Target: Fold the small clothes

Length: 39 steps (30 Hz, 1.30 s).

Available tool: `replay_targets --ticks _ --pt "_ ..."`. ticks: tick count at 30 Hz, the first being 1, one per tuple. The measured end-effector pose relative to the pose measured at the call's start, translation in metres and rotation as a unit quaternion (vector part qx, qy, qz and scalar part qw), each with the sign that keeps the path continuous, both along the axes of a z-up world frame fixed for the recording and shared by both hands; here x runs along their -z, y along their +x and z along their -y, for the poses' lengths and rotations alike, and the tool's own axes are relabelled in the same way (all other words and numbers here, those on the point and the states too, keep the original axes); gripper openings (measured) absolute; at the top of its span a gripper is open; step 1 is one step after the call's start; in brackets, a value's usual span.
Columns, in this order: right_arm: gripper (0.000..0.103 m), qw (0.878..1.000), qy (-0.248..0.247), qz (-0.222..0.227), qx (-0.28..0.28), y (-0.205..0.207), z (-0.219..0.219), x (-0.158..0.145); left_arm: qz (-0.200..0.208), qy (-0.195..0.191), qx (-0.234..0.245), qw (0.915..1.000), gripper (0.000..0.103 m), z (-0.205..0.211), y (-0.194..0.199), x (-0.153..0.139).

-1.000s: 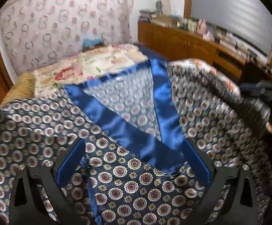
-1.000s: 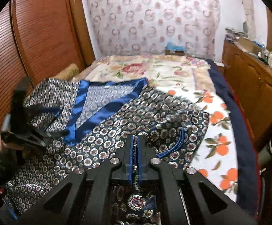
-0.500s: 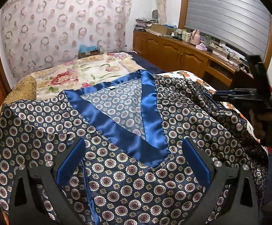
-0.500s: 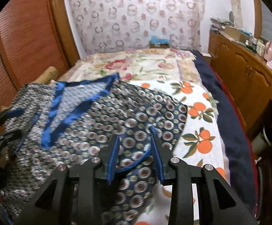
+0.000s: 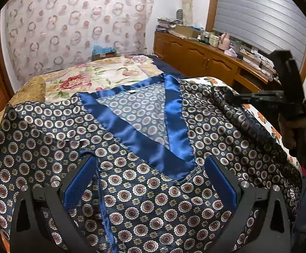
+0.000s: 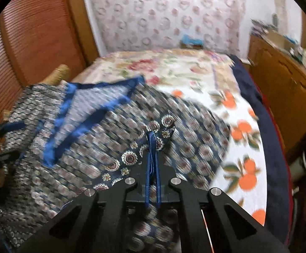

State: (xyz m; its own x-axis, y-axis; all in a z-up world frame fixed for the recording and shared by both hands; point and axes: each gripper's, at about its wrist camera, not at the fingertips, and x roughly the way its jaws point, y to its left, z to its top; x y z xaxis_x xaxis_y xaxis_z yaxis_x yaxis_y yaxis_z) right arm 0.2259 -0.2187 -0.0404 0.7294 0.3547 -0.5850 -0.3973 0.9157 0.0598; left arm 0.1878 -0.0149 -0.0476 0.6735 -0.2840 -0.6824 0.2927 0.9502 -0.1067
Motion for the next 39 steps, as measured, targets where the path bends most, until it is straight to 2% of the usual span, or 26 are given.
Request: replay_targets --ticks 4,6,8,11,20,24,28,32,39 --pt "0.004 0.999 -0.003 0.016 -0.036 0.002 -0.026 -0.017 0.005 -0.001 -0.008 1.0000 0.103 -0.007 -0.002 -0.003" --pt "0.010 0.999 -0.014 0.022 -0.043 0.003 -0.039 -0.021 0.007 -0.002 -0.011 0.9999 0.103 -0.011 -0.003 -0.005" --pt "0.037 0.998 -0.019 0.028 -0.048 0.003 -0.047 -0.023 0.011 -0.002 -0.016 0.9998 0.103 -0.015 -0.004 -0.008" --pt "0.054 0.998 -0.025 0.034 -0.038 0.005 -0.049 -0.023 0.016 0.000 -0.024 0.9996 0.103 -0.023 -0.004 -0.012" --pt "0.059 0.999 -0.030 0.041 -0.002 -0.007 -0.035 -0.023 0.027 0.013 -0.077 0.9966 0.103 -0.063 0.010 -0.025" --pt "0.069 0.998 -0.028 0.054 0.000 -0.015 -0.034 -0.030 0.022 0.016 -0.116 0.9929 0.103 -0.095 0.016 -0.026" --pt "0.073 0.997 -0.034 0.065 0.001 -0.019 -0.037 -0.033 0.018 0.023 -0.155 0.9875 0.097 -0.124 0.021 -0.025" --pt "0.074 0.996 -0.039 0.079 0.004 -0.020 -0.039 -0.035 0.004 0.038 -0.185 0.9821 0.084 -0.148 0.029 -0.018" --pt "0.075 0.994 -0.042 0.099 0.007 -0.024 -0.042 -0.039 -0.035 0.054 -0.202 0.9773 0.083 -0.161 0.047 0.007"
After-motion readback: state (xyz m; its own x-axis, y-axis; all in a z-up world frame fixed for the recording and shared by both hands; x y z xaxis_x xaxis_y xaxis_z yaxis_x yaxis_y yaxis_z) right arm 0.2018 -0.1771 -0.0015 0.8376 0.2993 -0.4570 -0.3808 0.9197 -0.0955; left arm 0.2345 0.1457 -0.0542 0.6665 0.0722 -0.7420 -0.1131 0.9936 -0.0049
